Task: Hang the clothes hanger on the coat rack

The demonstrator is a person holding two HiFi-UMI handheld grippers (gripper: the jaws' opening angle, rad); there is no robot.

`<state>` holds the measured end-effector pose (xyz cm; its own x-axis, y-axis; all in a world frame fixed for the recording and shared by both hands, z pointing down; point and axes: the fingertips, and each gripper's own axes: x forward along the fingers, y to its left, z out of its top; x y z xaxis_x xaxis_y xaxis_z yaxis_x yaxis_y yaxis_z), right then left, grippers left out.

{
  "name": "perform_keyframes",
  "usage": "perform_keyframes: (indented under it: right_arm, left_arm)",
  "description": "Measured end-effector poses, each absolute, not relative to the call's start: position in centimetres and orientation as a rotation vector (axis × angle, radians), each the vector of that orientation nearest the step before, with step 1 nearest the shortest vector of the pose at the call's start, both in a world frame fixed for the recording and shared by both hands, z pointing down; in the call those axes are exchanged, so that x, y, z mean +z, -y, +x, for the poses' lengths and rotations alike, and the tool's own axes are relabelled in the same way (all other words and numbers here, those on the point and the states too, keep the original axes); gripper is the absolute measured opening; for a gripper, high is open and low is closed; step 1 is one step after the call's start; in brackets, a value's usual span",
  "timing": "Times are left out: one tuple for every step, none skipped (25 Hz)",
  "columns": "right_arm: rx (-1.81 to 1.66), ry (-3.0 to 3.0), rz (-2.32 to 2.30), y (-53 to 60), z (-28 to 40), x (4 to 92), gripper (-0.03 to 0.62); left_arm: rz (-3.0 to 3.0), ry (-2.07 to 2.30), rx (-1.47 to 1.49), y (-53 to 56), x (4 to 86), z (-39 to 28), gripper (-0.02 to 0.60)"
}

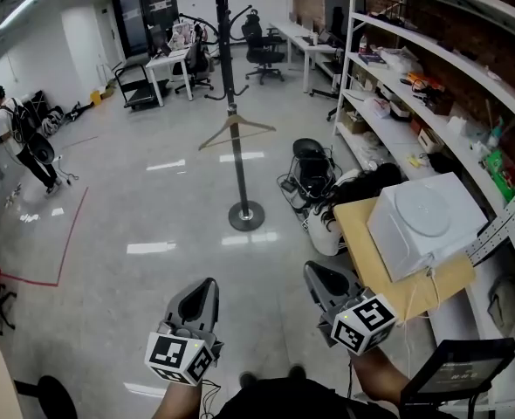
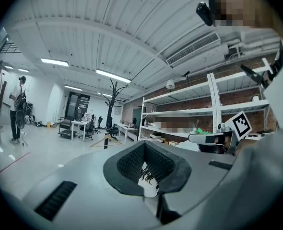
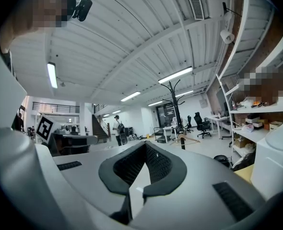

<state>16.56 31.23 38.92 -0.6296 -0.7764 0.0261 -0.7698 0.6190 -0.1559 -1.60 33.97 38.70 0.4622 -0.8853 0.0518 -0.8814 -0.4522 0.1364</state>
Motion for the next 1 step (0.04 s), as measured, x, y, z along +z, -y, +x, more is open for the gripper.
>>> perform_keyframes:
  right_arm:
    - [-0.228,-2.787,-1.322,-31.25,16.44,38.89,0.005]
  left_arm:
    - [2.564,1.561,-0.045,-33.98,38.58,-1.60,-0.002]
